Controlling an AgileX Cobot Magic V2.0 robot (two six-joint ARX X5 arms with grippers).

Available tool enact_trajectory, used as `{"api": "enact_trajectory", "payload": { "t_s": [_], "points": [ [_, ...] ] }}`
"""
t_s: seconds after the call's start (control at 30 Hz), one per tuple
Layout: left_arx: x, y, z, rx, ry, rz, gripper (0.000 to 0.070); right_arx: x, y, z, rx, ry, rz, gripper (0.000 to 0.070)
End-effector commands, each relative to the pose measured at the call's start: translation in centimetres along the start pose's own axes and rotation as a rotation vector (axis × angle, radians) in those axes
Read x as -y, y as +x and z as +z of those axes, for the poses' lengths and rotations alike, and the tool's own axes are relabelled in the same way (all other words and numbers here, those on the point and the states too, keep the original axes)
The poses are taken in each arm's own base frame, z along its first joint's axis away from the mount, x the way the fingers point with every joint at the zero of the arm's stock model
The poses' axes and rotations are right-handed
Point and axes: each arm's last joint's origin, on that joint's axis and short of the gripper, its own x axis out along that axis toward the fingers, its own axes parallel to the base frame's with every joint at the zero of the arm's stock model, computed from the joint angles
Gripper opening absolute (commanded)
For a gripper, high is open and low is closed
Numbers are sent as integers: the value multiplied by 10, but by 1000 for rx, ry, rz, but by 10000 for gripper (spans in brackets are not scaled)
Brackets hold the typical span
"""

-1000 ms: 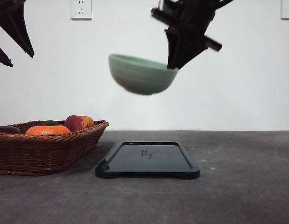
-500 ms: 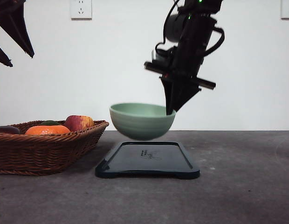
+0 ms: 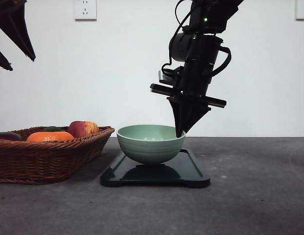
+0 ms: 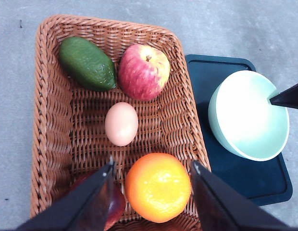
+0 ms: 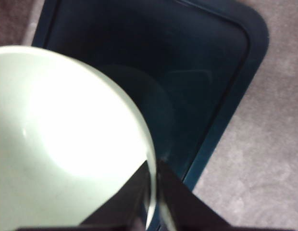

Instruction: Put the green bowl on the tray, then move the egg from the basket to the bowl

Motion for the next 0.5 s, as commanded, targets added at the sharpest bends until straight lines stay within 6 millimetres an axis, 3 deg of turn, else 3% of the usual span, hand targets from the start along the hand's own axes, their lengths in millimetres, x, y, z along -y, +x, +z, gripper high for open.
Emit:
{"api": "enact_trajectory", "payload": {
  "t_s": [0.0, 0.13, 0.3, 0.47],
  "points": [
    [2, -2, 6, 19, 5, -7, 310, -3, 8, 4, -2, 6, 2, 1],
    [2, -2, 5, 11, 3, -5, 311, -2, 11, 3, -15, 10, -3, 15],
    [1, -2, 3, -10, -1, -1, 311, -2, 12, 4, -11, 8, -22, 164],
    [2, -2, 3, -10, -1, -1, 311, -3, 3, 4, -24, 10, -23, 170]
  ]
}}
